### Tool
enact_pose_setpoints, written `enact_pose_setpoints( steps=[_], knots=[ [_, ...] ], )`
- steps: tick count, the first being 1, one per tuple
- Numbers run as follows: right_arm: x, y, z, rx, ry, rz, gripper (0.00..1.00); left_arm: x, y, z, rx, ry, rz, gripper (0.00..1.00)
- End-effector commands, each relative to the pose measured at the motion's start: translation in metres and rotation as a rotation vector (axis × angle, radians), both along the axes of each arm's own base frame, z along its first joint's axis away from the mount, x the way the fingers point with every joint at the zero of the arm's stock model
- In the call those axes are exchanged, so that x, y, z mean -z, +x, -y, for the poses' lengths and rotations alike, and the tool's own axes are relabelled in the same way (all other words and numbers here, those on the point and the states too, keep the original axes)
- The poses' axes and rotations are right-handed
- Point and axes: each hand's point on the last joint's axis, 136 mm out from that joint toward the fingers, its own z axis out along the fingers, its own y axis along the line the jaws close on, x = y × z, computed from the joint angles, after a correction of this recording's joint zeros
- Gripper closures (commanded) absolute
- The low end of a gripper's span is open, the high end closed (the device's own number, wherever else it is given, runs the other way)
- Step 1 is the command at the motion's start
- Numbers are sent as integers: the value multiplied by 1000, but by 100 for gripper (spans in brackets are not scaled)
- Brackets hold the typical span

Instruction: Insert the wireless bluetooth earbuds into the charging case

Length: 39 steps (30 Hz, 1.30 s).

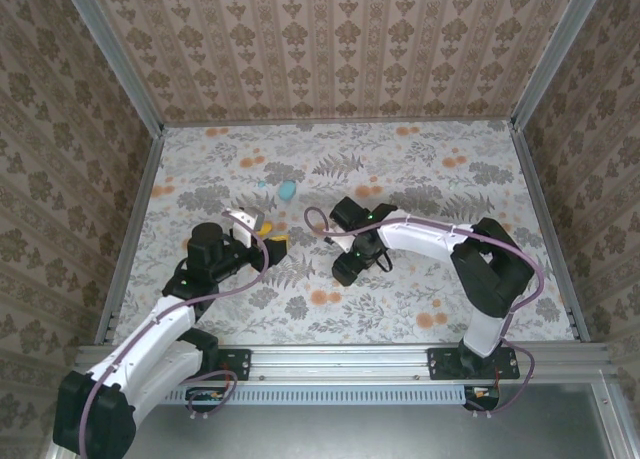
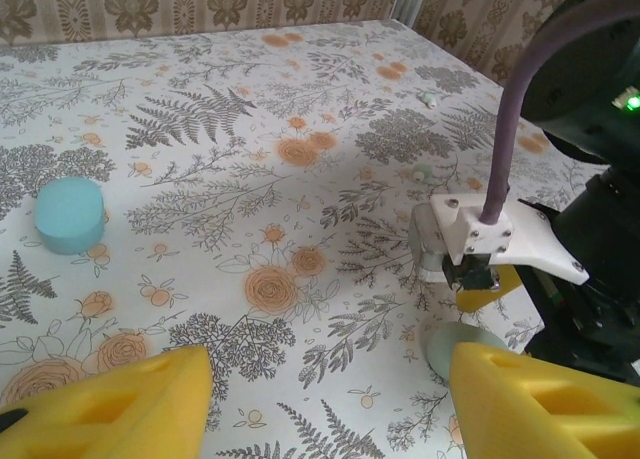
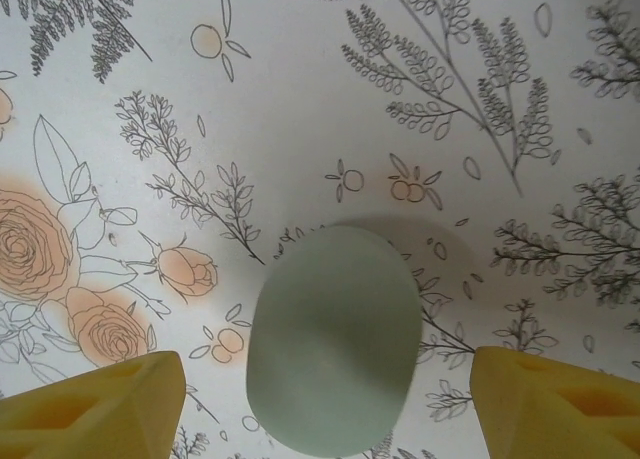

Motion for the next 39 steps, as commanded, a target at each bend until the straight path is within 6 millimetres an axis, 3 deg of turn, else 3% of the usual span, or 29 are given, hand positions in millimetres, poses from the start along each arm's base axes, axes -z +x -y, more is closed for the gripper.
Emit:
enact_pose_setpoints(
  steps=[1, 6, 11, 19, 22, 26, 30, 35, 39],
  knots=[
    [12, 2, 2, 65, -48, 22, 23, -3, 3, -1, -1, 4, 17, 35],
    [19, 4, 6, 64, -83, 20, 34, -2, 2, 0, 7, 13, 18, 35],
    [24, 0, 16, 44, -130, 9, 38, -3, 0, 1, 20, 13, 28, 35],
    [9, -5, 19, -32, -121, 20, 65, -8, -4, 1, 40, 26, 42, 37],
    [-12, -9, 19, -83, -99, 38, 69, -17, -10, 3, 76, 18, 78, 38],
    [-59, -13, 15, -180, -30, 76, 70, -35, -27, 15, 199, -22, 166, 40],
    [-106, -37, 11, -359, 58, 69, 70, -50, -54, 34, 381, -96, 252, 39],
    [-153, -65, 13, -504, 171, 99, 70, -46, -88, 62, 584, -55, 290, 37],
    [-178, -82, 16, -581, 226, 129, 71, -41, -107, 81, 709, 5, 306, 32]
  ],
)
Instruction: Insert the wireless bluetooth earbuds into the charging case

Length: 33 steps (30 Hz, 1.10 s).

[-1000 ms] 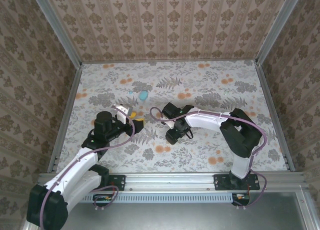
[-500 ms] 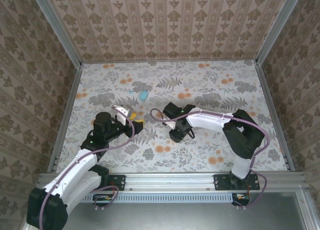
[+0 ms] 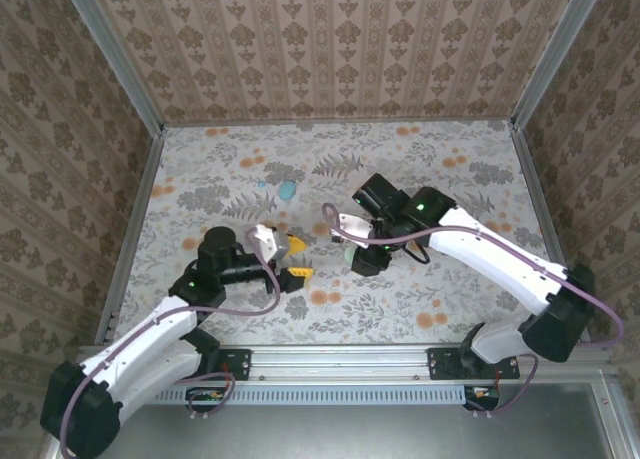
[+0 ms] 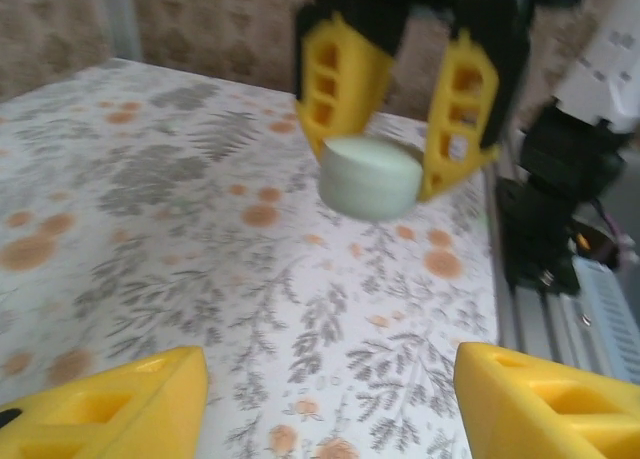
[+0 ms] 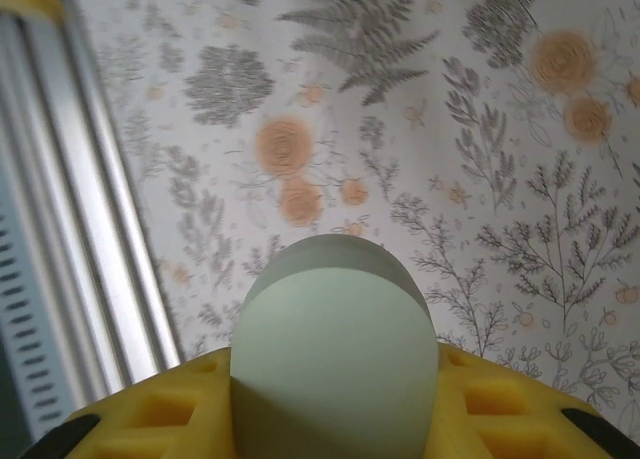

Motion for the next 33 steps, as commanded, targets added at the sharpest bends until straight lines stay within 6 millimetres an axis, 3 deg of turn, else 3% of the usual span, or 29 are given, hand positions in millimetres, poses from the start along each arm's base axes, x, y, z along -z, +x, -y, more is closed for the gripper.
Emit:
enact_pose_setpoints(
  steps=[1, 8, 15, 26, 33],
  knots=[
    [-17, -31, 7, -137, 21, -40, 70, -15, -15, 14, 126, 13, 111, 32],
    [-25, -40, -2, -195, 33, -33, 70, -23, -15, 42, 193, -2, 126, 30],
    [-25, -37, -13, -212, 49, -13, 70, -28, -19, 66, 252, -27, 115, 32],
    [-21, -28, -17, -198, 50, 17, 71, -33, -23, 75, 286, -64, 85, 35],
    [-22, -22, -18, -186, 46, 44, 71, -35, -27, 79, 309, -71, 71, 31]
  ],
)
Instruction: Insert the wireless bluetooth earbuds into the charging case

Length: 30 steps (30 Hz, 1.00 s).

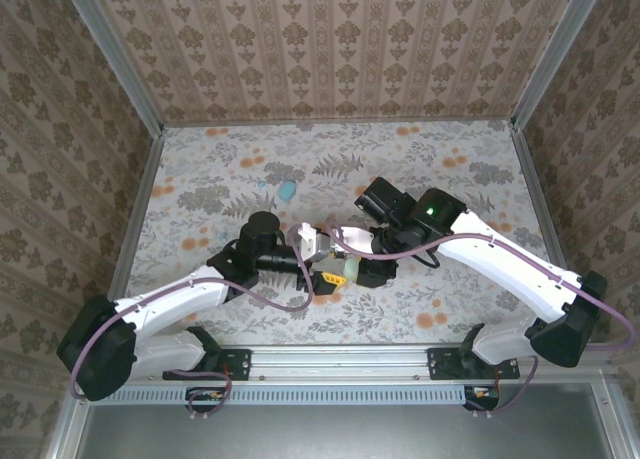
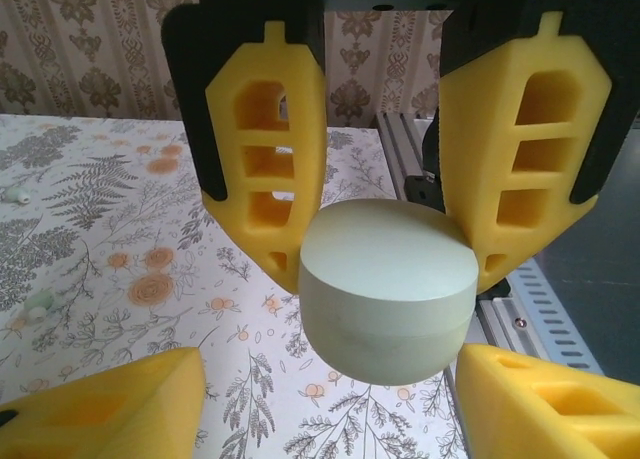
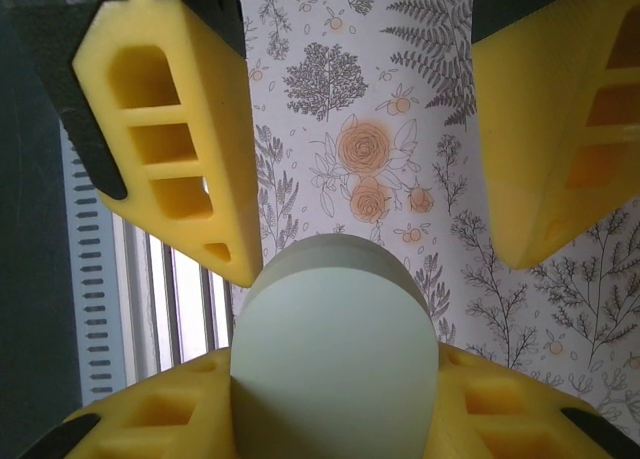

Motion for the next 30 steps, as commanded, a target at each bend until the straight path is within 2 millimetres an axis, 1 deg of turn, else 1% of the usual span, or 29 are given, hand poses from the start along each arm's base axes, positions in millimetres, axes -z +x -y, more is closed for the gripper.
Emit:
enact_pose_setpoints(
  steps=[1, 8, 14, 16, 19, 22, 24, 30],
  knots=[
    [-4, 10, -12, -11, 32, 48, 71, -27, -7, 10, 50, -70, 25, 31],
    [-6, 11, -16, 2, 60, 49, 71, -31, -9, 11, 62, -92, 14, 31],
    [-10, 11, -21, 9, 98, 43, 70, -28, -10, 13, 63, -92, 3, 30],
    [-10, 11, -22, 9, 99, 42, 71, -30, -10, 13, 63, -101, 5, 30],
    [-11, 10, -23, 8, 103, 38, 70, -31, -10, 13, 67, -103, 6, 32],
    [-11, 10, -24, 9, 113, 35, 70, -27, -10, 14, 68, -95, 5, 37],
    [-13, 10, -26, 8, 123, 35, 70, -25, -10, 14, 75, -89, 0, 43],
    [-17, 13, -28, 17, 154, 32, 69, -21, -12, 14, 84, -73, -5, 68]
  ],
)
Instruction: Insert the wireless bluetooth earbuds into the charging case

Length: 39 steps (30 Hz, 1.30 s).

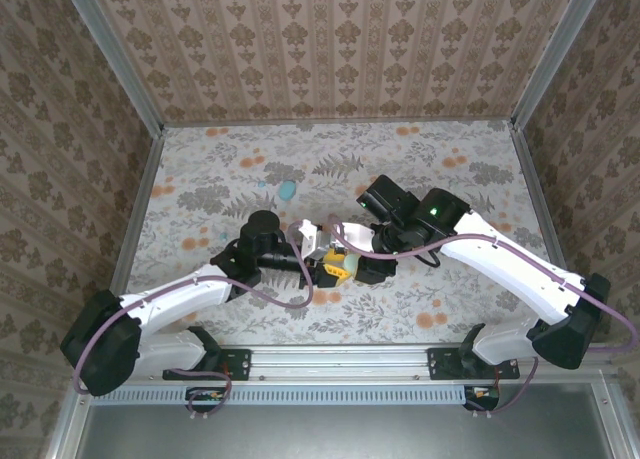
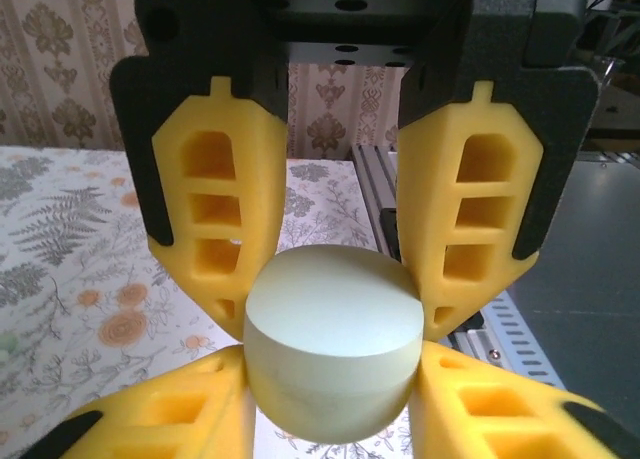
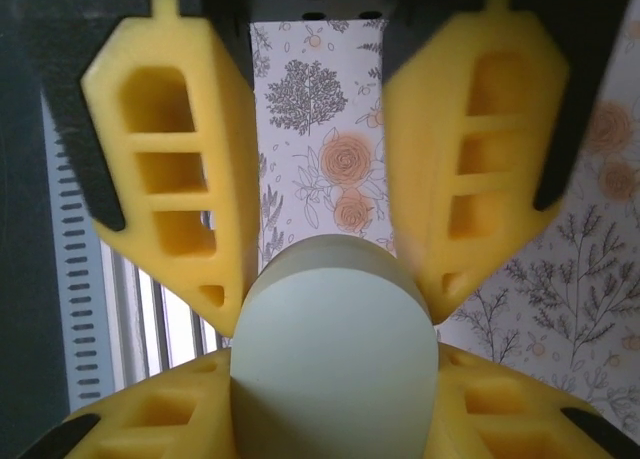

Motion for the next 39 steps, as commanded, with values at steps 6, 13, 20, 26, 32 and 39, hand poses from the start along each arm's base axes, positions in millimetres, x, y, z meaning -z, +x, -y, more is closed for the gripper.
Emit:
enact_pose_setpoints(
  steps=[6, 13, 20, 26, 32, 39],
  knots=[
    [-25, 12, -26, 17, 227, -38, 61, -7, -9, 3, 31, -16, 38, 82],
    [-30, 31, -22, 91, 277, -62, 40, -9, -12, -2, 28, -18, 50, 94],
    [-34, 53, -11, 168, 280, -36, 35, -8, -11, -6, 21, -13, 42, 96],
    [-44, 71, -4, 230, 304, 12, 34, -7, -9, -8, 12, -9, 26, 97],
    [-37, 87, 5, 309, 277, 34, 33, -6, -1, -12, -25, -15, 6, 98],
    [-60, 89, 7, 429, 391, 22, 25, 4, 27, -24, -150, -7, -48, 98]
  ],
)
